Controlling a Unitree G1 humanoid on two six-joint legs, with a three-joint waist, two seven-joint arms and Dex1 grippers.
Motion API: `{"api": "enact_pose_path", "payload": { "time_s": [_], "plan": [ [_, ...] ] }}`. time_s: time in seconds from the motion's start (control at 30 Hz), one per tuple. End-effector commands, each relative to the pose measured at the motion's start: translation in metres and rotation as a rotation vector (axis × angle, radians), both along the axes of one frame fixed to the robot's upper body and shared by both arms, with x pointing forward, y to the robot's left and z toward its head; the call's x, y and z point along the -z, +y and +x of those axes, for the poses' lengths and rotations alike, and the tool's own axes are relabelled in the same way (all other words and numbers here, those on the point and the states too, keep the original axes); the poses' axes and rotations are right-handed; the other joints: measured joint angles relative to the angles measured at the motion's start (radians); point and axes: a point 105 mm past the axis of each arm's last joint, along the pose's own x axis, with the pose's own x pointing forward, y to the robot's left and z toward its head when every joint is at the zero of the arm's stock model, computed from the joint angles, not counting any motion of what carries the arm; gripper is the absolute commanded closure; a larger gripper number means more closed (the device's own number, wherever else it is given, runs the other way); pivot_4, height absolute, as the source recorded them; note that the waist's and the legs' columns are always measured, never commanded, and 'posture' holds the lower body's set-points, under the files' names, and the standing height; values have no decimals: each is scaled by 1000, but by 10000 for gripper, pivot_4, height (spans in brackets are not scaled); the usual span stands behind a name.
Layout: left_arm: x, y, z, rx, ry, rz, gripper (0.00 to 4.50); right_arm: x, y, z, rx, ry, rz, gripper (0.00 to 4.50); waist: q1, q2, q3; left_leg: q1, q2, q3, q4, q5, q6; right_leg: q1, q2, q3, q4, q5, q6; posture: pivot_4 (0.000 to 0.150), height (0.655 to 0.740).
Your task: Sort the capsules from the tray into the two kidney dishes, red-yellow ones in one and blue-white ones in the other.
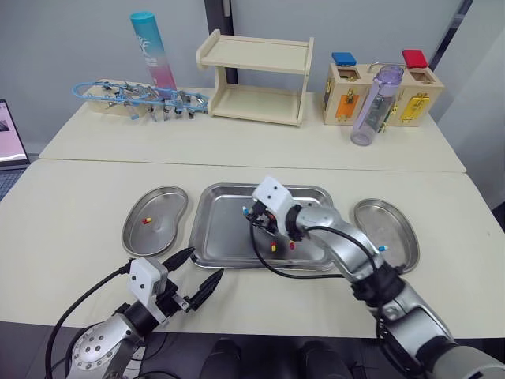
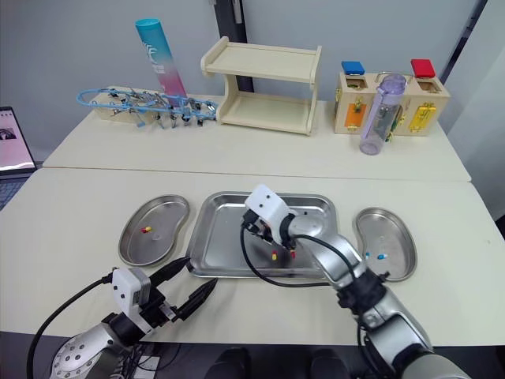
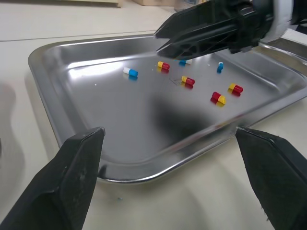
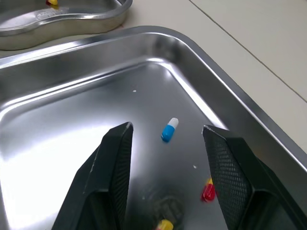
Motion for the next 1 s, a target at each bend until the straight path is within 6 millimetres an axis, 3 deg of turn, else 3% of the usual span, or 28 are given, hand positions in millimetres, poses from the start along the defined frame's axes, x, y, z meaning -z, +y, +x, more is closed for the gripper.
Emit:
{"api": "enact_pose_path", "payload": {
  "time_s": [0.03,0.47,0.6,0.8,1.0],
  "plan": [
    [-10,-4,-1,17,-34,6,0,-10,7,8,16,-44,26,19920,0,0,0,0,0,0,0,0,0,0,0,0,0,0,0,1500,7400],
    [-16,-9,4,21,-42,10,0,16,31,22,34,4,-5,19920,-21,1,0,0,0,0,-1,0,0,-1,0,0,2,0,0,1500,7400],
    [-17,-10,5,21,-43,12,0,19,34,22,15,-8,-31,28181,-22,1,0,1,0,0,-1,0,0,-1,0,0,3,0,0,1500,7400],
    [-19,-5,6,16,-42,28,0,11,39,17,-18,-33,-15,44702,-22,1,0,1,0,0,-1,0,0,-1,0,0,3,0,0,1500,7400],
    [-23,-8,2,130,-55,45,0,-23,36,8,-69,-107,57,44702,-21,1,0,0,0,0,-1,0,0,-2,0,0,3,0,0,1500,7400]
  ]
}}
